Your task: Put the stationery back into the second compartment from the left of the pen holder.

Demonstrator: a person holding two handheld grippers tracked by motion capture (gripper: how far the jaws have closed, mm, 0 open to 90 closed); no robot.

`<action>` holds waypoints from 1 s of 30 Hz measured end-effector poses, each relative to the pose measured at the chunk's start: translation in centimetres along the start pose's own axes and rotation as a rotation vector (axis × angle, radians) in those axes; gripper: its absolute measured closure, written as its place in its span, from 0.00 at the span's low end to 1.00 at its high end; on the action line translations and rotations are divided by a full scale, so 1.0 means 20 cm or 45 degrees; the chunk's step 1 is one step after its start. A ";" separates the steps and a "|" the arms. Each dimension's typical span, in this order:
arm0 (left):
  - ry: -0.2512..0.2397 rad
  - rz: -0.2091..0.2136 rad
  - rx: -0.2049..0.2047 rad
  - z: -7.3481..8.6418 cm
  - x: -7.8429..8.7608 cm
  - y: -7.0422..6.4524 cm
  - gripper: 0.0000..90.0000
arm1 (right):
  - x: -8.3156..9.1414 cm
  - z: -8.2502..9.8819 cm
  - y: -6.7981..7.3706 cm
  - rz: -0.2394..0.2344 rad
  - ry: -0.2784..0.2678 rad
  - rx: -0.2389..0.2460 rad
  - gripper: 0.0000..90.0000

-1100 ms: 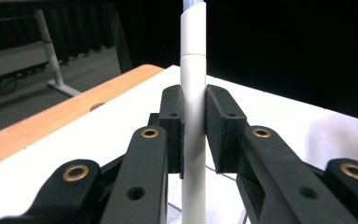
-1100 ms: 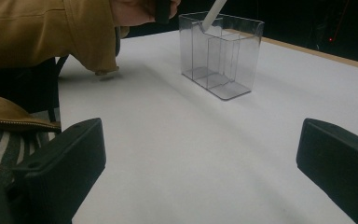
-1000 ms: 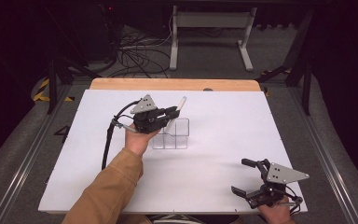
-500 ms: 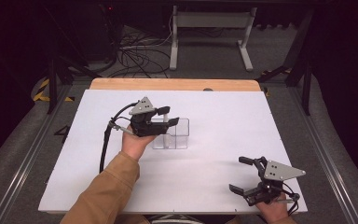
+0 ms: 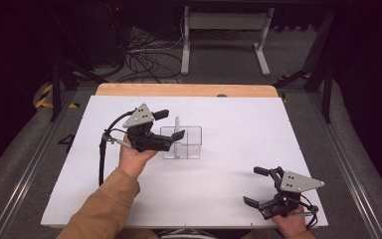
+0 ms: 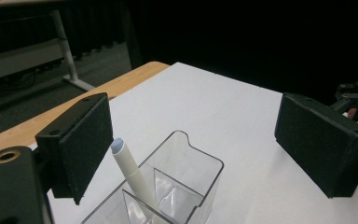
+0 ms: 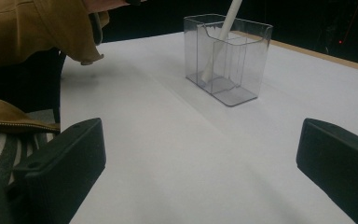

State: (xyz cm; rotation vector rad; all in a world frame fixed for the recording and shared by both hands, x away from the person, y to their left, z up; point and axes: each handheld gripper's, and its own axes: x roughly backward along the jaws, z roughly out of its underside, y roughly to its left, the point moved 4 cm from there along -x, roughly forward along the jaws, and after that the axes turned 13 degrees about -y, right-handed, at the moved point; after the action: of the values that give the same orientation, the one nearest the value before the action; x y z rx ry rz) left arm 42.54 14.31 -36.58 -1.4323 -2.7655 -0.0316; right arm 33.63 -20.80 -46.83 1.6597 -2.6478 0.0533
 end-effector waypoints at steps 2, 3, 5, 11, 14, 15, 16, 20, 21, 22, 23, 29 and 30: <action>0.002 0.008 0.003 -0.01 0.02 -0.01 0.13 | 0.00 0.00 0.00 0.003 -0.003 0.000 0.02; 0.000 0.008 -0.002 -0.01 0.03 -0.01 0.13 | 0.00 0.00 0.00 0.001 -0.002 -0.003 0.02; -0.004 0.009 0.001 -0.02 0.05 -0.01 0.12 | 0.00 0.00 0.00 0.005 0.006 0.000 0.02; -0.007 0.031 0.005 -0.02 0.14 -0.03 0.09 | 0.00 0.00 -0.01 0.016 0.002 -0.001 0.02; -0.001 0.033 0.006 -0.02 0.20 -0.04 0.06 | 0.00 0.00 -0.01 0.019 0.002 -0.003 0.02; -0.001 0.035 0.006 -0.02 0.21 -0.04 0.06 | 0.00 0.00 -0.01 0.020 0.003 -0.005 0.02; -0.006 0.043 0.017 -0.01 0.23 -0.04 0.05 | 0.00 0.00 -0.01 0.021 0.002 -0.004 0.02; -0.025 0.042 0.045 0.00 0.31 -0.04 0.04 | 0.00 0.00 -0.01 0.026 0.006 -0.009 0.02; -0.031 0.047 0.062 0.01 0.33 -0.04 0.04 | 0.00 0.00 -0.01 0.028 0.005 -0.011 0.02; -0.039 0.047 0.073 0.01 0.35 -0.04 0.04 | 0.00 0.00 -0.01 0.028 0.006 -0.012 0.02; -0.041 0.042 0.072 0.02 0.37 -0.04 0.03 | 0.00 0.00 -0.01 0.029 0.007 -0.012 0.02; 0.010 -0.010 -0.004 0.10 0.48 -0.04 0.05 | 0.00 0.00 -0.01 0.034 0.009 -0.007 0.02; 0.019 -0.015 -0.013 0.12 0.49 -0.04 0.05 | 0.00 0.00 -0.01 0.034 0.010 -0.008 0.02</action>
State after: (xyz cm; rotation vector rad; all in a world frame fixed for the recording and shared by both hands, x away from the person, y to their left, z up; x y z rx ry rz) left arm 36.16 21.93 -38.56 -1.4116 -2.7661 -0.0560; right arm 33.75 -20.91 -46.89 1.6188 -2.6617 0.0512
